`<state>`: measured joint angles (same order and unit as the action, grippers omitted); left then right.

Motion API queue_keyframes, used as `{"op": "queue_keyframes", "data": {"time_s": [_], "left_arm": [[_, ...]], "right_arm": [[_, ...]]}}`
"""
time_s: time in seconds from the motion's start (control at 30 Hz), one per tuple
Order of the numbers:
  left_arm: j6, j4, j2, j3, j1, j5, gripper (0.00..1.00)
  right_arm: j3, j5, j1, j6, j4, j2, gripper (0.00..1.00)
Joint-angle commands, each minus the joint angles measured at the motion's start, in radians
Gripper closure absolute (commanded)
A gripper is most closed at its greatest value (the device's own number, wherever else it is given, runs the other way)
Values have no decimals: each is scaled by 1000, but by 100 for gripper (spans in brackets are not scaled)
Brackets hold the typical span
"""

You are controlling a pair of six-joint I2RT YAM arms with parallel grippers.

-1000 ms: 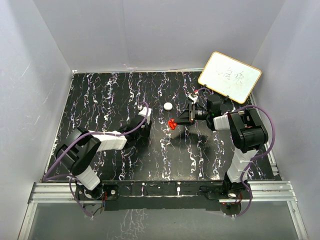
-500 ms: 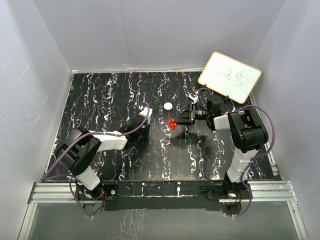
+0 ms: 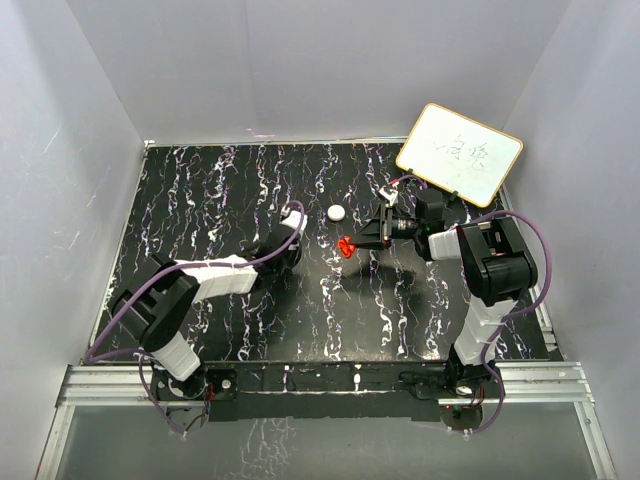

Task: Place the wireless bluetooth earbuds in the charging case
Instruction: Adjust the earbud at the center of the board.

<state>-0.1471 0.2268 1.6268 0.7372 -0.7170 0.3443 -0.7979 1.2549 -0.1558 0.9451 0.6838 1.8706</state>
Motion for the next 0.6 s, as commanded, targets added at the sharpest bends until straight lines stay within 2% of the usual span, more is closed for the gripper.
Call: {"op": "queue_keyframes", "data": {"time_s": [0.0,0.27,0.57], "left_arm": [[83,-95,-39,76,-8,142,95],[190,-218,18,204,-24,258,96],[250,-393,107,324,-25,240,100]], "right_arm": [[-7,-2,9,-2,53,-57,100],[-3,-2,16,-3,53,-66,100],[4,-3,22,-3,54,-78,100]]}}
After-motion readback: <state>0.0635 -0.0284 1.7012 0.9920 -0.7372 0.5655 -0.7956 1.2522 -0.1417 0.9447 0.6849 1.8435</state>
